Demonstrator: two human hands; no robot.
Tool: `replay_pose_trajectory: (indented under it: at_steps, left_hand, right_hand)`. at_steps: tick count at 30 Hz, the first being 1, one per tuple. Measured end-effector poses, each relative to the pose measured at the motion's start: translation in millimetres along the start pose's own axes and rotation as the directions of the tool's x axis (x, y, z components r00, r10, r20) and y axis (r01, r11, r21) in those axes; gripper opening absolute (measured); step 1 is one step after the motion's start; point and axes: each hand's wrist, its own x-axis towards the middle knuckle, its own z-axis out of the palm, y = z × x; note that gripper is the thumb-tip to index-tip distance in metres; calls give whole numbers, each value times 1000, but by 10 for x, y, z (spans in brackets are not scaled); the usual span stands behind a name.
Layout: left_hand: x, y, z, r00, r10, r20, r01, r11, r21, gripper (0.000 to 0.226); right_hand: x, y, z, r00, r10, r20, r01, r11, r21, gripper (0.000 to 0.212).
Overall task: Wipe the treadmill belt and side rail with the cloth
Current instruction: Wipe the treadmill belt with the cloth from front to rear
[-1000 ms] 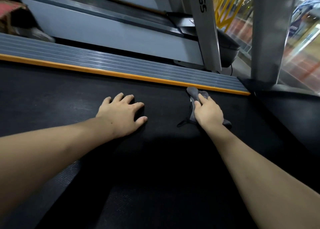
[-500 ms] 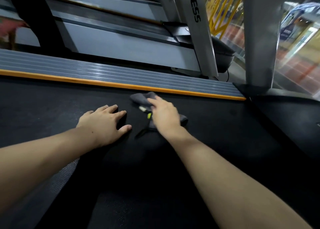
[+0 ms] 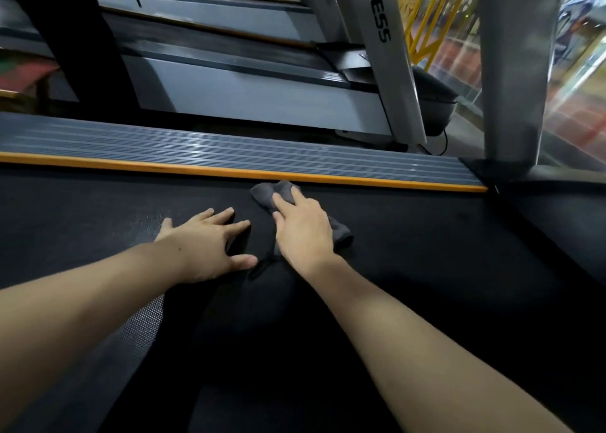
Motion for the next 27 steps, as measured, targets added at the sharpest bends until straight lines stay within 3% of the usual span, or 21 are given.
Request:
replay_pose_trajectory:
  at_steps: [4,8,12,17,19,21,22,24,27]
  left_hand:
    - [6,-3,-35,998,3,55,-2,1000,-24,86]
    - [18,36,16,999,6,36,-5,1000,-20,84]
    - [25,39,51,1000,3,21,-3,1000,-27,82]
    - [42,42,69,1000,-10,9,11,999,-34,83]
    - [29,44,68,1000,-13,4,13,999,-40,83]
    - [18,40,70,1000,-9,-4,9,999,-49,83]
    - [15,35,74,1000,-9,-5,9,999,-52,84]
    - [11,38,85,1000,-10,-5,10,998,-54,83]
    - [21,54,88,1000,-10,-10,9,998,-54,81]
  right_hand:
    - [100,574,-44,999,-41,-17,41,998,43,34]
    - [126,1618,-281,950,272,-154,-281,959,-36,32]
    - [95,1439,-262,897,394,-199,-421,899,-119,23]
    - [26,119,73,984,118,-137,-113,993,44,25]
    - [0,8,24,995,3,-99,9,993,117,29]
    - [23,360,-45,992,-63,-111,69,996,53,29]
    - [76,661,-71,989,-46,-142,48,999,14,27]
    - [135,1329,-220,971,127,-205,-139,989,-48,27]
    - [1,1859,-475,874,412,-259,-441,896,-63,31]
